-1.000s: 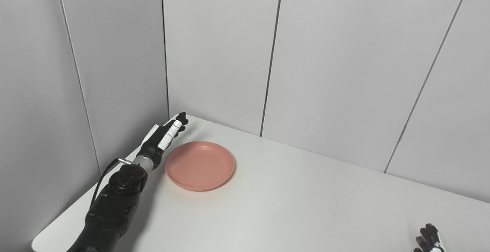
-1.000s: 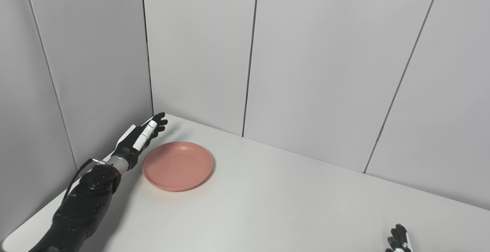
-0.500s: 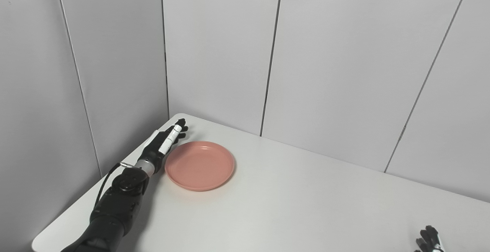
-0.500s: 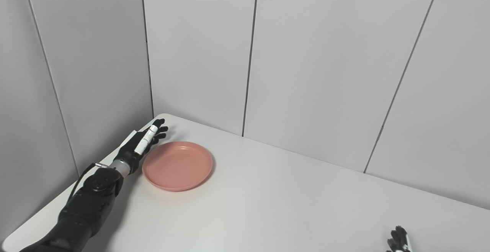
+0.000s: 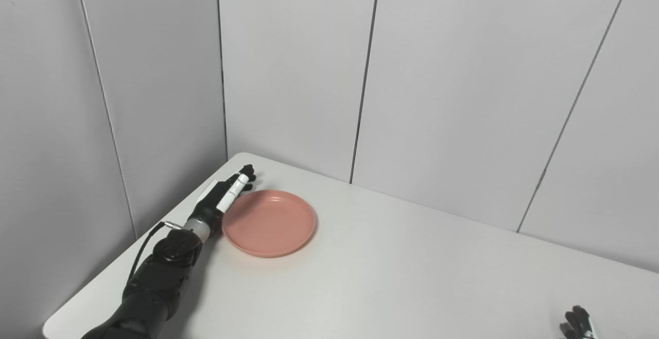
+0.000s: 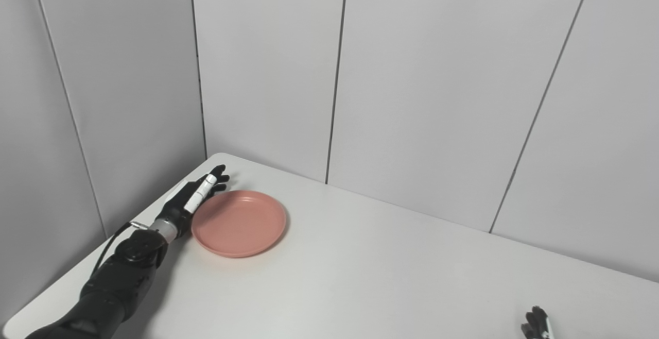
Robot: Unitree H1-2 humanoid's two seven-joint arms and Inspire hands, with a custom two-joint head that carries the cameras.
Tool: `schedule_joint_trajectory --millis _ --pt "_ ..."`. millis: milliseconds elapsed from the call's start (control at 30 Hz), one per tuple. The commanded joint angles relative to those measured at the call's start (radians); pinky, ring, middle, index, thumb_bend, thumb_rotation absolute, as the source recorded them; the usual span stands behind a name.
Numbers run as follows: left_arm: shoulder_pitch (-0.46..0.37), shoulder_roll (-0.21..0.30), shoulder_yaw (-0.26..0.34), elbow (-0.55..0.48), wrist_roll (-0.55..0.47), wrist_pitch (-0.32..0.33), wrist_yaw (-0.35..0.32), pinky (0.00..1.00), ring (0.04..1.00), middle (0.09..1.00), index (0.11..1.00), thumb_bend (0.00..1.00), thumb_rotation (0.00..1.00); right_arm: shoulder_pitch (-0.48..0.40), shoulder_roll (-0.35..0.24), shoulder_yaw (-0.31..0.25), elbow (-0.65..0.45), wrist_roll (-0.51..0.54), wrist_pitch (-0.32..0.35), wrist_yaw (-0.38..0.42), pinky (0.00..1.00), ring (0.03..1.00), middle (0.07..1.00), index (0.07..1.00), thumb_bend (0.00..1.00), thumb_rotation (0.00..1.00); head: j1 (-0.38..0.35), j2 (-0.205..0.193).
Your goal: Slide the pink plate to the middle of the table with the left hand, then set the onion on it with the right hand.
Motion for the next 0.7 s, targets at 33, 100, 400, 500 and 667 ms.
schedule_joint_trajectory --millis 33,100,400,500,667 --pt "-0.057 0.019 0.004 -0.012 -0.019 -0.026 -0.016 0.98 0.917 0.922 0.930 0.77 1.00 -0.020 0.000 -0.002 -0.041 0.010 0.005 0.000 1.00 1.000 1.000 1.000 0.45 1.00 -0.001 0.002" --pt "-0.055 0.012 0.007 -0.018 -0.029 -0.020 -0.025 0.96 0.919 0.922 0.930 0.79 1.00 -0.021 0.002 -0.003 -0.041 0.009 0.005 -0.002 1.00 1.000 1.000 1.000 0.46 1.00 -0.003 0.003" --pt "-0.027 -0.031 0.006 -0.089 -0.072 0.024 -0.051 0.96 0.927 0.926 0.927 0.78 1.00 -0.026 0.003 0.000 -0.034 -0.007 -0.009 -0.008 1.00 1.000 1.000 1.000 0.47 1.00 -0.012 0.004" --pt "-0.022 -0.044 0.005 -0.105 -0.080 0.029 -0.059 0.94 0.924 0.926 0.928 0.77 1.00 -0.025 0.004 0.001 -0.036 -0.016 -0.010 -0.011 1.00 1.000 1.000 1.000 0.48 1.00 -0.016 0.008" --pt "-0.017 -0.057 0.003 -0.118 -0.095 0.035 -0.077 0.94 0.927 0.929 0.931 0.77 1.00 -0.024 0.010 0.001 -0.045 -0.015 0.000 -0.013 1.00 1.000 1.000 1.000 0.47 1.00 -0.026 0.014"
